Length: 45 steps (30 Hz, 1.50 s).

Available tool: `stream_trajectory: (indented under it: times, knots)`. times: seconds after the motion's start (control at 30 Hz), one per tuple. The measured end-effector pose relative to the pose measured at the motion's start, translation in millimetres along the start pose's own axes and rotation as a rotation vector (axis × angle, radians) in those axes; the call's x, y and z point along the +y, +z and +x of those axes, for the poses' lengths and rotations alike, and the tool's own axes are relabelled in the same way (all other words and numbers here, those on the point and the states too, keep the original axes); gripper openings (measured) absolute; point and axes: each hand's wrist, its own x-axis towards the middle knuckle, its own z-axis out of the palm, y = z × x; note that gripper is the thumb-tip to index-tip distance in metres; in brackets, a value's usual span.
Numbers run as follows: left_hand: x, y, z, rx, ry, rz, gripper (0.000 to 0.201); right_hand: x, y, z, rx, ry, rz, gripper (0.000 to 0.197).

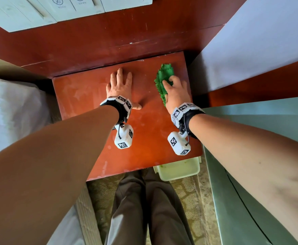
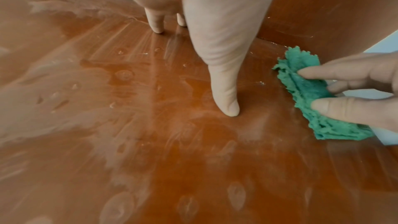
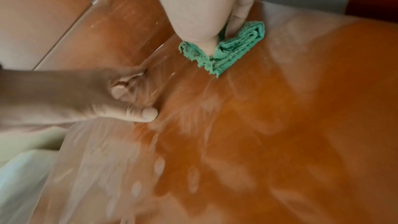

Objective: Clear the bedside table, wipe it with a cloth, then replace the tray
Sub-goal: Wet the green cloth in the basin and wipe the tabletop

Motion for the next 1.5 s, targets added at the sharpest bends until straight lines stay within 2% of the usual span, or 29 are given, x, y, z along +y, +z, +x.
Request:
stream_trajectory:
  times: [0.23, 0.37, 0.53, 0.63, 0.77, 0.97, 1.2, 1.37, 1.5]
  knots:
    - [0, 1, 1, 0.02, -0.003, 0.002, 0.135, -47, 7, -3, -0.176, -0.212, -0.102, 0.074]
    - [0, 1, 1, 0.028, -0.002, 0.001, 0.136, -36, 4, -3, -0.185, -0.278, -0.111, 0.078]
    - [-1, 2, 2, 0.023, -0.001, -0.005, 0.135, 13, 1, 3, 0.032, -0.034, -0.019, 0.062]
    - [-3, 3, 3, 0.024, -0.001, -0.006, 0.135, 24, -2, 8, 0.054, 0.046, -0.018, 0.063]
    - [-3, 3, 3, 0.03, 0.004, -0.004, 0.135, 6, -2, 21, 0.044, 0.11, 0.012, 0.067]
    - [-5, 3, 3, 0.031, 0.019, -0.03, 0.135, -34, -4, 39, 0.035, -0.099, 0.02, 0.062]
    - [-5, 3, 3, 0.063, 0.02, -0.045, 0.136, -33, 3, 12, -0.098, -0.3, -0.108, 0.063]
    - [-5, 3, -3, 0.069, 0.039, -0.079, 0.135, -26, 8, -7, -0.095, -0.292, -0.097, 0.056]
    - [-17, 1, -17, 0.111, 0.047, -0.178, 0.116, -35, 5, -1, -0.097, -0.232, -0.041, 0.054]
